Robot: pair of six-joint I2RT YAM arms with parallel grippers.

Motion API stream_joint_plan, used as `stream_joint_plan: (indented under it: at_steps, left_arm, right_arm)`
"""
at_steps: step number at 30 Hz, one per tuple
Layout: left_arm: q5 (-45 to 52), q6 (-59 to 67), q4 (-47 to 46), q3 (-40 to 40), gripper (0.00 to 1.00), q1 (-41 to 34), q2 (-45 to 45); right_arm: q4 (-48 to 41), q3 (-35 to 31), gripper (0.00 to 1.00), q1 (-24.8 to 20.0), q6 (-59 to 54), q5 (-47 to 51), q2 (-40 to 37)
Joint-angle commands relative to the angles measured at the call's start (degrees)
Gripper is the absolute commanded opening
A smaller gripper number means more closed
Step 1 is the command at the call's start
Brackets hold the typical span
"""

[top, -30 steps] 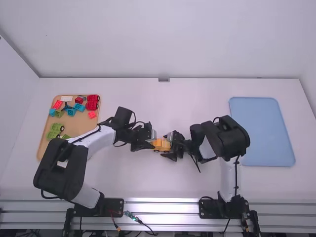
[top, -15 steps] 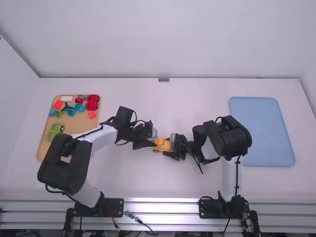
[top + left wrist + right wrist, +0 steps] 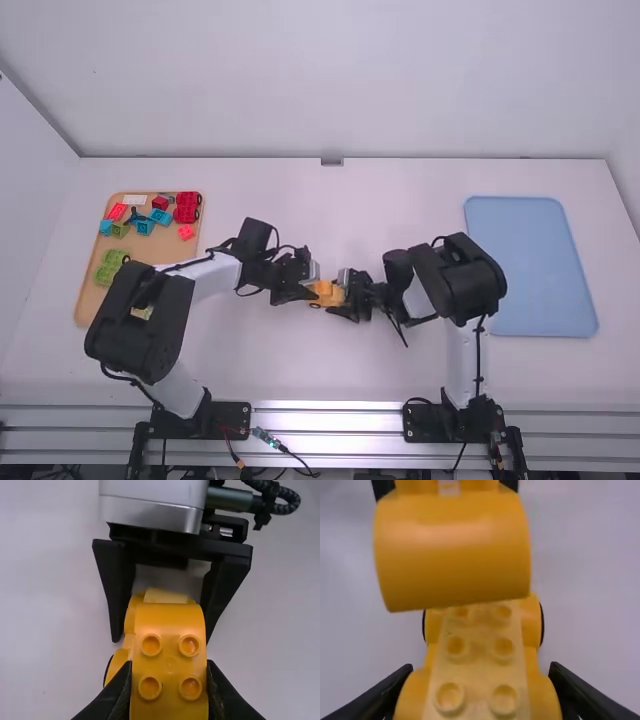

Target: Assemble lego blocks to make yellow taxi

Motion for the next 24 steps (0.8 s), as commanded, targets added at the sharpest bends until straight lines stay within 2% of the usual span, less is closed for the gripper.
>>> stream_joint_plan:
  at_steps: [1,2,3,8,10,15,18,24]
  left_arm:
    - [1.5,-0.3,0.1,0.9,0.02,-0.7,0.2]
    - [1.4,-0.3,0.2,0.9,0.02,-0.7,0.2]
    - [0.5,-0.4,0.2,0.9,0.02,-0.7,0.2]
    - [-0.7,-0.4,-0.2,0.9,0.02,-0.7,0.2]
    - [-0.9,-0.4,-0.3,0.9,0.02,-0.8,0.2]
    - [-1.5,-1.8,-0.3,0.9,0.02,-1.1,0.2]
    - [-3.1,-1.8,-0.1,0.9,0.02,-2.1,0.2]
    - [-9.2,-6.0,1.8,0.9,0.02,-4.8,0.4]
  right_arm:
    - [-0.3,0.6,0.61,-0.2,-0.9,-0.9,1.0]
    - [-0.5,0.8,0.59,-0.2,-0.9,-0.8,1.0]
    - [-0.5,1.1,0.53,-0.2,-0.9,-0.8,1.0]
    - [-2.7,2.3,0.53,-0.2,-2.2,-3.1,1.0]
    - [-6.5,3.6,0.52,-0.2,-5.2,-3.8,1.0]
    - [-19.9,8.9,0.45,-0.2,-11.7,-5.0,1.0]
    - [-26.0,11.3,0.44,-0.1,-14.7,-5.1,1.0]
    - [-28.5,12.6,0.44,-0.1,-16.3,-6.2,1.0]
